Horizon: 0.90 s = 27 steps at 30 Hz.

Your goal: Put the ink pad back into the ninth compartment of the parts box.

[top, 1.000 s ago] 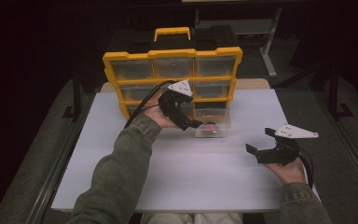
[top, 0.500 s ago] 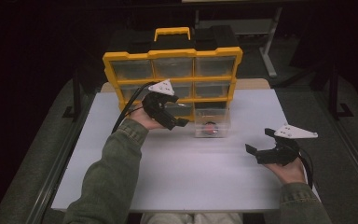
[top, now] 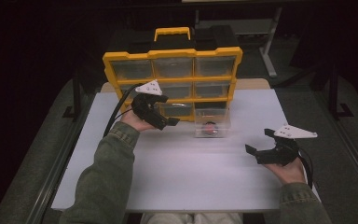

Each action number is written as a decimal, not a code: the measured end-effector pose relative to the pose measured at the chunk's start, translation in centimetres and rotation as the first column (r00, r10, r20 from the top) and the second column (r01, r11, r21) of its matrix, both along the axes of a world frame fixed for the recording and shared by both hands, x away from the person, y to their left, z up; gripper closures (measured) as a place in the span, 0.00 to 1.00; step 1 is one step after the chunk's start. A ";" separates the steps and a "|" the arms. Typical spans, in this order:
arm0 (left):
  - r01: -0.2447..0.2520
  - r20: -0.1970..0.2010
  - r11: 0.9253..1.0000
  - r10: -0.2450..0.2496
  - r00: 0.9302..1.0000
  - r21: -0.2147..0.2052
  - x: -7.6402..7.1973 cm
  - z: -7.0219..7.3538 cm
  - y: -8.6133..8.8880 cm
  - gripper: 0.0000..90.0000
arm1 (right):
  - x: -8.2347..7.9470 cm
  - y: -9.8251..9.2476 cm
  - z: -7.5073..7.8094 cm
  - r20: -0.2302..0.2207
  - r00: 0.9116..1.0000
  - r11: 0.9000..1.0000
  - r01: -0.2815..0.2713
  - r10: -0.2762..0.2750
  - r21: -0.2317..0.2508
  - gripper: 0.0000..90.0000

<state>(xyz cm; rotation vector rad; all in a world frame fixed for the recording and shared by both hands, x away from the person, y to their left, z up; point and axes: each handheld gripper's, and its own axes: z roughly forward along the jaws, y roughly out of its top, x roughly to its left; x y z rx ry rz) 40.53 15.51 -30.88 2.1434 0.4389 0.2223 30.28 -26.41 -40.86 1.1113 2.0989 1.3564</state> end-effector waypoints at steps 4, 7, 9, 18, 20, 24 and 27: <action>-0.023 0.002 1.000 0.023 1.000 -0.015 -0.1 0.0 1.0 0.00 | 0.0 0.0 0.0 -0.001 1.000 1.000 -0.001 0.001 0.000 0.00; -0.039 -0.005 0.999 0.039 0.999 -0.029 -0.2 -0.2 1.6 0.00 | 0.0 0.0 0.0 -0.003 1.000 1.000 -0.001 0.001 -0.002 0.00; -0.045 -0.006 0.999 0.044 0.999 -0.027 -0.3 -0.4 1.9 0.00 | 0.0 0.1 0.0 -0.003 1.000 1.000 -0.001 0.001 -0.002 0.00; -0.069 -0.014 0.998 0.069 0.998 -0.015 -0.8 -1.5 3.0 0.00 | 0.0 0.1 -0.1 -0.005 1.000 1.000 0.000 0.000 -0.005 0.00; -0.076 -0.014 0.997 0.076 0.997 -0.016 -0.9 -1.7 3.3 0.00 | 0.0 0.1 -0.1 -0.006 1.000 1.000 -0.001 0.001 -0.006 0.00; -0.090 -0.007 0.996 0.090 0.996 -0.021 -1.3 -2.1 3.8 0.00 | 0.1 0.1 -0.1 -0.008 1.000 1.000 -0.002 0.002 -0.007 0.00; -0.099 0.000 0.995 0.099 0.995 -0.028 -1.7 -2.4 4.2 0.00 | 0.1 0.2 -0.2 -0.010 1.000 1.000 -0.004 0.004 -0.009 0.00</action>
